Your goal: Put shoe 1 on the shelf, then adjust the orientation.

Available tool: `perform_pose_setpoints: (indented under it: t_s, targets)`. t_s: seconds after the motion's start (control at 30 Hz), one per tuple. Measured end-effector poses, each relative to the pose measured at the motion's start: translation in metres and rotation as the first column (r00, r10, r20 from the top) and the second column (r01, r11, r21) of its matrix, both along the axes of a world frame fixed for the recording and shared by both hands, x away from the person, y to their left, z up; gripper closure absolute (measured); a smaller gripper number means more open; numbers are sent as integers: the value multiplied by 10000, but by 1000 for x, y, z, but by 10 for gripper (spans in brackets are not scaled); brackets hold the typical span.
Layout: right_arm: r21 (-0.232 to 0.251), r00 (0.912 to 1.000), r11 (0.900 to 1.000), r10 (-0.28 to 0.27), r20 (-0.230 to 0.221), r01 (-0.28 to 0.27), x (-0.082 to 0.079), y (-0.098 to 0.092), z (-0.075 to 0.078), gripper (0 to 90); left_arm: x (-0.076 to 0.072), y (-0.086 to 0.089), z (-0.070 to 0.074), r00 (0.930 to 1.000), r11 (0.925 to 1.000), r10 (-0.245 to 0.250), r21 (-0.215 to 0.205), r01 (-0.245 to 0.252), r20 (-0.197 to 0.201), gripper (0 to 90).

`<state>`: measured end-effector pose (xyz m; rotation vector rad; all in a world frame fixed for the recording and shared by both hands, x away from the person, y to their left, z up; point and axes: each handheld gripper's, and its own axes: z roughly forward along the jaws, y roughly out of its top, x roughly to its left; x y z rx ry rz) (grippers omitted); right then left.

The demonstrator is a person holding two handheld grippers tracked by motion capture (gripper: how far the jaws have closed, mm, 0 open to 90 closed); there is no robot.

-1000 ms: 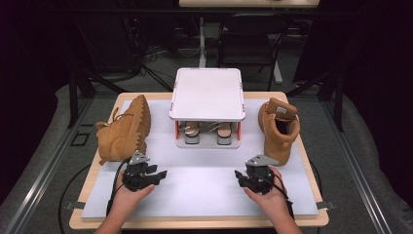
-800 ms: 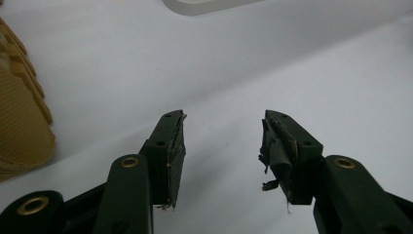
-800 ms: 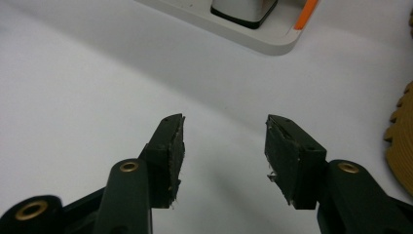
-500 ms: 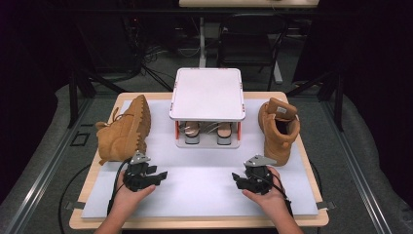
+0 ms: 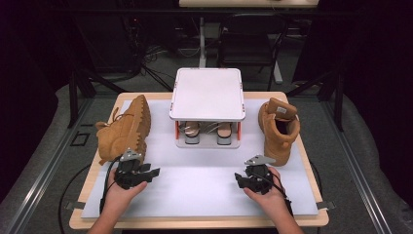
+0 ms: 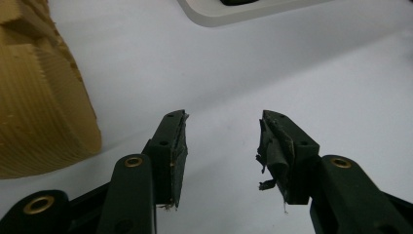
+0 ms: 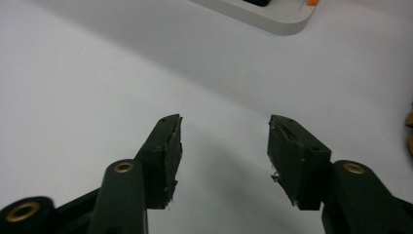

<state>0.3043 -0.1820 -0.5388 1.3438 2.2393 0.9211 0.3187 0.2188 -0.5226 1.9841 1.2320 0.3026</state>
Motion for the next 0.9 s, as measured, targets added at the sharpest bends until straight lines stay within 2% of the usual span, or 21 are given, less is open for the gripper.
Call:
perform_pose_setpoints:
  t_s: [0.3,0.4,0.53,0.63,0.8,0.9]
  targets:
    - [284,10000,9996,-72,31,71,2,-4,-1,514,2,24,14,9982,9973,592,-446,-589,67,518]
    - [295,10000,9995,-59,70,57,1,-3,1,498,2,34,18,9963,9955,860,-398,-857,43,510]
    - [366,9999,9993,104,81,-107,0,-2,2,461,2,46,23,9926,9923,1206,-302,-1202,129,493]
    - [241,9997,9994,251,18,-252,-1,2,1,452,2,55,26,9875,9868,1570,-423,-1561,170,465]
    - [99,9993,9993,360,-126,-359,-1,4,0,452,3,69,29,9802,9795,1978,-393,-1977,6,436]
    - [182,9991,9993,335,-256,-331,0,3,-1,446,4,77,30,9766,9760,2147,-361,-2149,-77,423]
